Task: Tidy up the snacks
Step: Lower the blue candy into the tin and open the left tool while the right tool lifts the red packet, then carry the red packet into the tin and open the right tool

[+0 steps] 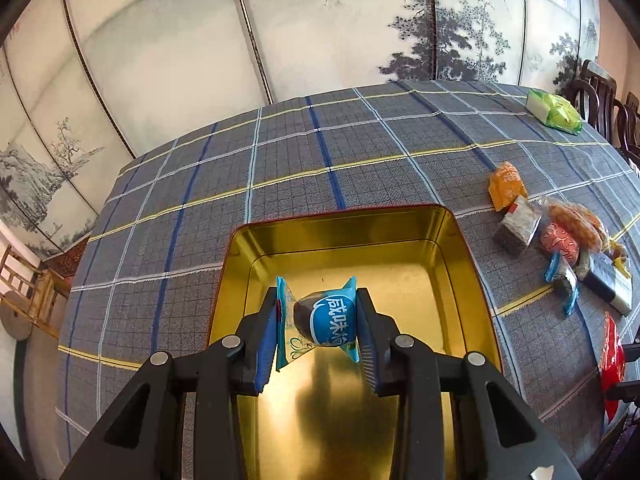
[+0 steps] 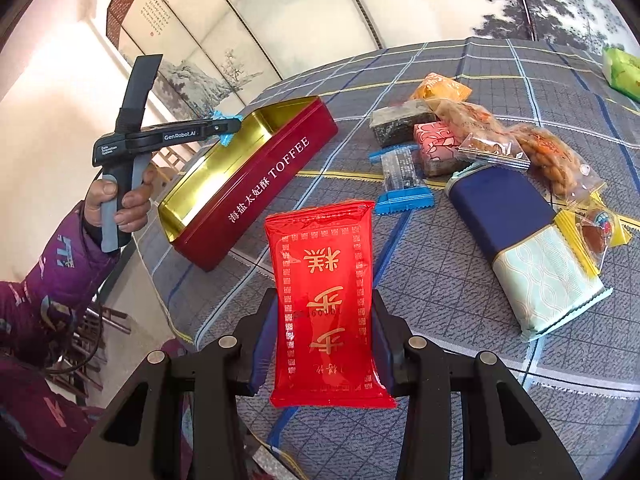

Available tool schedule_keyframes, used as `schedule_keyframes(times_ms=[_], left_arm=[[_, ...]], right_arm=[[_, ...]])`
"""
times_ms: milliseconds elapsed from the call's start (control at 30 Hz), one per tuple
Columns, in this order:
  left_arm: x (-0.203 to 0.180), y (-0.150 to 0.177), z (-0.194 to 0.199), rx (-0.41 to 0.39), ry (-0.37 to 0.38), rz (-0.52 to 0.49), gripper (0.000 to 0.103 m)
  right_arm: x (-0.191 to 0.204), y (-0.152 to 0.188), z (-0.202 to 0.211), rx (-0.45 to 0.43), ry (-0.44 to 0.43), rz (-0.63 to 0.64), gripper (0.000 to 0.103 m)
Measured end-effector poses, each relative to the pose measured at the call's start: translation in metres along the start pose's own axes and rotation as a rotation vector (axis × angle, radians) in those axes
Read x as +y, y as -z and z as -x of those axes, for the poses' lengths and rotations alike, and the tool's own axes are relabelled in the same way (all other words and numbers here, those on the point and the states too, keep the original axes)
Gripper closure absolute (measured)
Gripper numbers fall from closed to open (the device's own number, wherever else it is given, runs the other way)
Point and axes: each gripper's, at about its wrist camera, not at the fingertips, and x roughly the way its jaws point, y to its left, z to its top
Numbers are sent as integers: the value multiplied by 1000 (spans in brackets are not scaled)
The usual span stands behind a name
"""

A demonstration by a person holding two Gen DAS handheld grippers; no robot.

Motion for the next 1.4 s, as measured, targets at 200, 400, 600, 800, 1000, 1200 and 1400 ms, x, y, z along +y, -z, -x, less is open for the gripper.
schedule_keyframes(times_ms=[200,400,600,800,1000,1200,1400], left_arm=[[3,-9,-17,25,-44,-21,66],[11,-14,-9,-26,-53,14,28],[47,2,35,-126,23,221,27],[68,52,85,-213,-57,394,26],[57,94,111,-206,-94,408,26],[40,121,133,-222,-31,395,23],[37,125,137,-226,19,374,22]], right_arm=[[-1,1,0,-4,-1,-10,59],[0,-2,4,-18,-16,-26,59],[13,-21,10,-47,-44,-26,59],[47,-76,0,-83,-151,-1,59],[75,-134,-54,-53,-217,-23,59],[91,-165,-131,31,-158,-36,59],[103,-171,-178,78,-63,-28,59]])
